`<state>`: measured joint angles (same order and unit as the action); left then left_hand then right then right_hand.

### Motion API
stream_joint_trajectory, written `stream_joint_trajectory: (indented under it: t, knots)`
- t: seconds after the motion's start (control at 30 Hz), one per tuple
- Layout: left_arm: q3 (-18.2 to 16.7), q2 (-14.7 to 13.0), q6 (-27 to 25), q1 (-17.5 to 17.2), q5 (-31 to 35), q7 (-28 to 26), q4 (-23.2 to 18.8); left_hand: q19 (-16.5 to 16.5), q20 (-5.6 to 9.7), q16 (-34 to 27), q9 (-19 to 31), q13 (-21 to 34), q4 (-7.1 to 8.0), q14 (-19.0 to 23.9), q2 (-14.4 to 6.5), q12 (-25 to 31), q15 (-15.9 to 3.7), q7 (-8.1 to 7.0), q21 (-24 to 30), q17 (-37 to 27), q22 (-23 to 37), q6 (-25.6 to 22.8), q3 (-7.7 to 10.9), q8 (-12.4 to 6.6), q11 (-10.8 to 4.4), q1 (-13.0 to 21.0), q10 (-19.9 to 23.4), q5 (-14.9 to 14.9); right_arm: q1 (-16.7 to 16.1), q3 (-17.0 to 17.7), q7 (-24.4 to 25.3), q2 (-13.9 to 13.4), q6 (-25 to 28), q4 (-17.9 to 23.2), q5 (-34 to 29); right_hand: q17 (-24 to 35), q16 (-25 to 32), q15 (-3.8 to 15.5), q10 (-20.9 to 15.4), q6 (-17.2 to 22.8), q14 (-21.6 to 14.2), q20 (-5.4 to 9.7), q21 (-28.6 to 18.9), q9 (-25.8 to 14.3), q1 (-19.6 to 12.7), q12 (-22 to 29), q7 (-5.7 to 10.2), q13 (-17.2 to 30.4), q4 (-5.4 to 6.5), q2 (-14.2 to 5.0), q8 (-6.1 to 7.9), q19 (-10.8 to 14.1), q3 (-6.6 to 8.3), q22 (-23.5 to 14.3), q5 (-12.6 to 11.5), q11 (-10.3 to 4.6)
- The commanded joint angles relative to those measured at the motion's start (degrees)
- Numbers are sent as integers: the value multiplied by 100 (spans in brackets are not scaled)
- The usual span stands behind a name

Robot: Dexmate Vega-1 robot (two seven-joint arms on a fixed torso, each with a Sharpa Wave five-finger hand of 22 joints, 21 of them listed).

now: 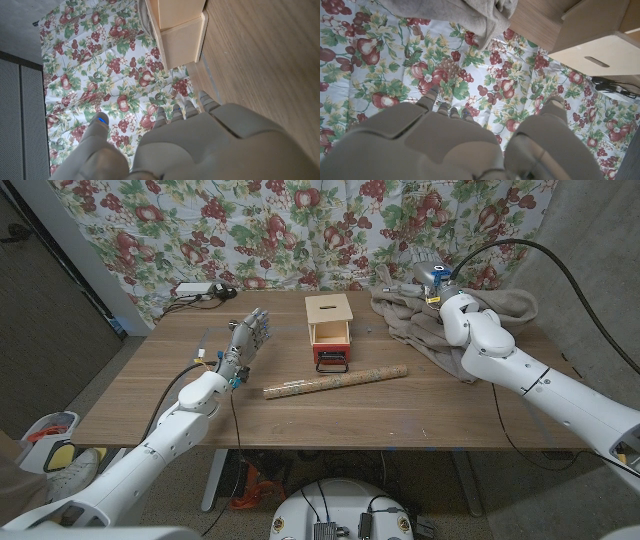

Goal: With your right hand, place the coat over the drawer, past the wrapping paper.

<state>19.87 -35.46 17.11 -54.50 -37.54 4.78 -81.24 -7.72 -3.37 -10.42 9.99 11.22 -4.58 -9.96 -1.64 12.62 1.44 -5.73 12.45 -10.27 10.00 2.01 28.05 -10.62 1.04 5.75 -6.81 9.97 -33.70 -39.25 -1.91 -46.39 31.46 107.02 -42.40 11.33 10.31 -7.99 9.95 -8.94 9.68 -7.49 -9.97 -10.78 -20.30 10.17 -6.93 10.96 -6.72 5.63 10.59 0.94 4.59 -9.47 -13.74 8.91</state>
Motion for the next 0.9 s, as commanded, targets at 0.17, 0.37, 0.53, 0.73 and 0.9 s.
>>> stream_joint_trajectory:
  t: [0.17,0.37,0.53,0.73,0.9]
  knots:
    - [-7,11,20,65,-39,107,104,2,19,-4,25,4,-38,-398,-10,-3,-27,8,-25,-12,10,1,8,-3,-2,-12,-14,9,401,-373,-597,205,316,-318,-383,23,35,-20,407,-95,739,6,-37,-24,-19,47,-34,15,-10,-20,-20,1,-35,-12,-40,-5]
    - [-7,23,32,90,-53,140,160,3,19,-4,25,4,-44,-405,-15,-3,-27,13,-33,-12,10,-4,8,-5,0,-13,-12,9,498,-507,-791,253,444,-415,-558,22,31,-18,429,-135,778,-4,-31,-24,-42,50,-38,14,-15,-32,-22,-29,-31,-12,-49,-12]
    - [-15,8,38,81,-53,146,162,11,25,-2,25,4,-49,-415,-19,-3,-33,25,-36,-12,10,-11,8,-7,3,-14,-11,9,576,-587,-928,284,448,-522,-626,21,30,-22,442,-150,800,-8,-27,-24,-56,52,-43,14,-18,-39,-18,-51,-29,-12,-55,-8]
    - [-10,23,29,80,-70,154,174,16,31,-5,25,3,-55,-413,-23,-4,-34,27,-40,-12,10,-8,8,-5,11,-15,-10,9,607,-603,-955,333,395,-662,-547,17,51,-67,504,-563,851,-14,-37,-28,-121,68,-178,14,-30,-66,-81,-99,-32,-12,-82,31]
    - [-1,14,0,86,-64,151,169,19,33,-7,25,3,-60,-413,-26,-6,-31,26,-44,-12,11,-15,8,-8,10,-15,-16,9,659,-618,-1010,362,370,-778,-462,16,55,-128,543,-657,871,-44,-33,-30,-140,66,-219,14,-32,-73,-71,-133,-36,-12,-90,93]
